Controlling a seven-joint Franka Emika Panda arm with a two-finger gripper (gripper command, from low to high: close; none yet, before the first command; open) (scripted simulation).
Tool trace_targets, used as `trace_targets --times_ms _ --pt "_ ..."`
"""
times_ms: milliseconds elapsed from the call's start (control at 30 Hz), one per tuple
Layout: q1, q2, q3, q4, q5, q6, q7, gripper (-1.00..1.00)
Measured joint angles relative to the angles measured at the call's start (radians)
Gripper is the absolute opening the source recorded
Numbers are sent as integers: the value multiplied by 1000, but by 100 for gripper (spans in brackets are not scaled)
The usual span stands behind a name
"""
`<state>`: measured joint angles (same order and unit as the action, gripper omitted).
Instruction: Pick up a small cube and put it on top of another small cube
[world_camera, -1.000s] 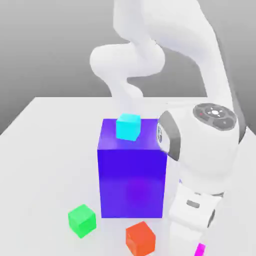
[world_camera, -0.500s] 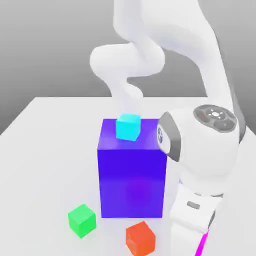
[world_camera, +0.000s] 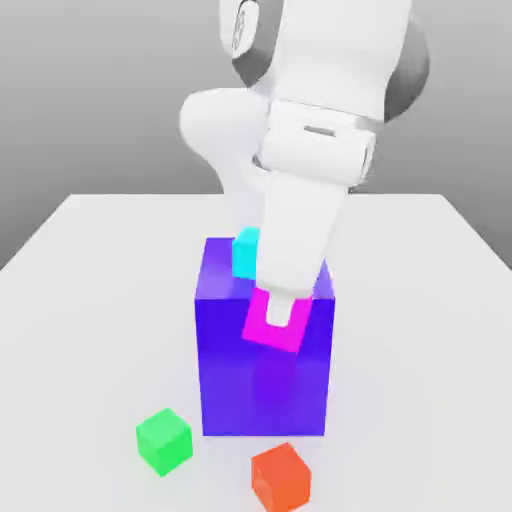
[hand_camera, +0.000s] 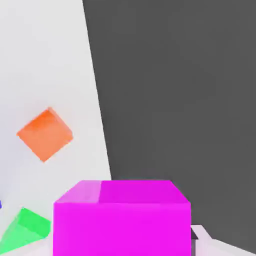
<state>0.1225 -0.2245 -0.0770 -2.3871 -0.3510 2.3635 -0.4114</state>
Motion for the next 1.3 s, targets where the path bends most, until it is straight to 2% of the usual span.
trace_targets --times_ms 367,533,733,867,967,1167,1200,1300 --pt "-38 -184 -183 -86 -15 -30 -421 -100" --pt "-31 -176 -288 -129 0 4 -620 -100" --pt "12 -83 -407 -182 55 87 -868 -100" --pt "64 27 -464 -216 139 164 -1052 -100" --pt "103 132 -473 -239 243 228 -1209 -100" --pt "78 392 -362 -244 554 412 -1492 -100" --pt "58 425 -334 -241 595 439 -1523 100" --pt "58 425 -334 -241 595 439 -1523 100"
